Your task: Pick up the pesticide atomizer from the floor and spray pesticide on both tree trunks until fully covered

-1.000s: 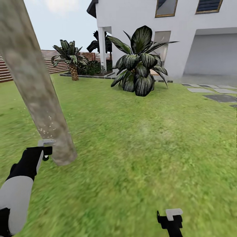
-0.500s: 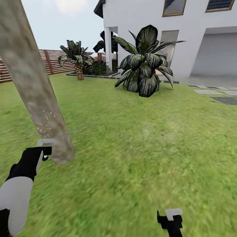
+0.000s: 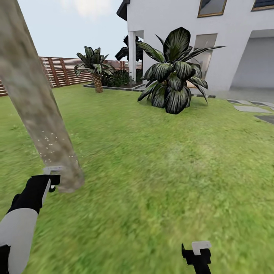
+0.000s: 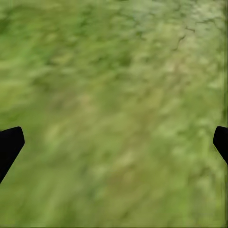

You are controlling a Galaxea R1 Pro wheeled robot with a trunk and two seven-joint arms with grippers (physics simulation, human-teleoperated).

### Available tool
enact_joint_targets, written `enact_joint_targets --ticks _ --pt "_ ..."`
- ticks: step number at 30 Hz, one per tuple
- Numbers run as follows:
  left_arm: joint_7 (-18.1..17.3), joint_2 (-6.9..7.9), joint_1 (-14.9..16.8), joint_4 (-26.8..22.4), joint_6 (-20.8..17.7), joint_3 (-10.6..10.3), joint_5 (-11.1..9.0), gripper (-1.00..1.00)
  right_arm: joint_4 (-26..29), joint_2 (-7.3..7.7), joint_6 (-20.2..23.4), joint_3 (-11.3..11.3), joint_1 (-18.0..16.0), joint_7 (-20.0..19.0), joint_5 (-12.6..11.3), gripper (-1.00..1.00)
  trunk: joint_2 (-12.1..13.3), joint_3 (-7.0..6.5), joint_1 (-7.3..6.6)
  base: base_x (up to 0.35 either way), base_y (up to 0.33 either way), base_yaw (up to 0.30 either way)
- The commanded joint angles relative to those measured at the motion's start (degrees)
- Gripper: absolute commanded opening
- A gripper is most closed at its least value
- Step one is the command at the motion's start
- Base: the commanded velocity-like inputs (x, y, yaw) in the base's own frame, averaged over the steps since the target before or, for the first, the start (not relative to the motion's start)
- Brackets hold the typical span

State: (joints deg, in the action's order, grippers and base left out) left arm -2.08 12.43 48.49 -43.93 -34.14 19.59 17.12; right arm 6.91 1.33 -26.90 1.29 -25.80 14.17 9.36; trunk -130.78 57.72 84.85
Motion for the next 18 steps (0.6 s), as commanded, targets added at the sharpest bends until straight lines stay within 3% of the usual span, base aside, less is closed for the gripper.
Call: enact_joint_targets --ticks 1,5,7,10,18 --pt "-0.2 -0.03 0.0 0.0 -0.3 0.1 0.4 -1.00 -0.1 0.03 0.0 0.1 0.0 0.5 0.6 1.00 0.0 0.05 0.01 0.212 -0.218 0.000" --pt "0.6 0.11 -0.4 0.2 -0.3 0.6 0.5 -1.00 -0.1 0.05 0.0 0.1 0.0 0.5 0.6 1.00 0.0 0.05 0.01 0.118 -0.244 0.000" --pt "4.0 0.13 -2.3 0.9 -0.1 0.7 0.3 -1.00 -0.1 0.03 0.0 0.1 0.0 0.5 0.6 1.00 0.0 0.05 0.01 0.029 -0.267 0.000" --pt "5.8 0.19 -3.1 3.1 0.2 0.8 0.2 -1.00 -0.1 0.00 0.0 0.1 0.0 0.5 0.6 1.00 0.0 0.05 0.01 0.129 -0.228 0.019" --pt "6.4 -1.16 -3.2 5.7 0.4 0.9 0.0 -1.00 -0.1 -0.01 0.0 0.1 0.0 0.5 0.6 1.00 0.0 0.05 0.01 0.102 -0.045 0.246"
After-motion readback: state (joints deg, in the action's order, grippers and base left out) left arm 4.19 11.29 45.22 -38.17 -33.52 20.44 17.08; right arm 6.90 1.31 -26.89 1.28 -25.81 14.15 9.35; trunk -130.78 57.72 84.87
